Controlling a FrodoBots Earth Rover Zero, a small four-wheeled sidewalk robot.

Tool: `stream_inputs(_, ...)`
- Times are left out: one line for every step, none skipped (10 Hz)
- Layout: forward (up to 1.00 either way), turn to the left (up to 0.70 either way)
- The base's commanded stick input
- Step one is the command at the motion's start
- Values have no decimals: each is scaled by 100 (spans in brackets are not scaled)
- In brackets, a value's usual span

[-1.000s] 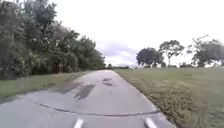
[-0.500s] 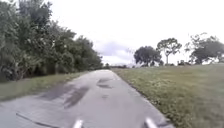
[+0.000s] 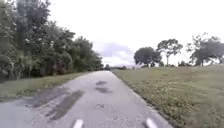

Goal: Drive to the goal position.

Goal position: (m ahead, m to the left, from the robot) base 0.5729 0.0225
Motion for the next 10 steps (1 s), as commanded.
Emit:
stream_inputs(85, 0)
stream_inputs(85, 0)
stream_inputs(85, 0)
stream_inputs(83, 0)
stream_inputs(68, 0)
stream_inputs(53, 0)
stream_inputs(37, 0)
stream_inputs(22, 0)
stream_inputs(6, 0)
stream_inputs(0, 0)
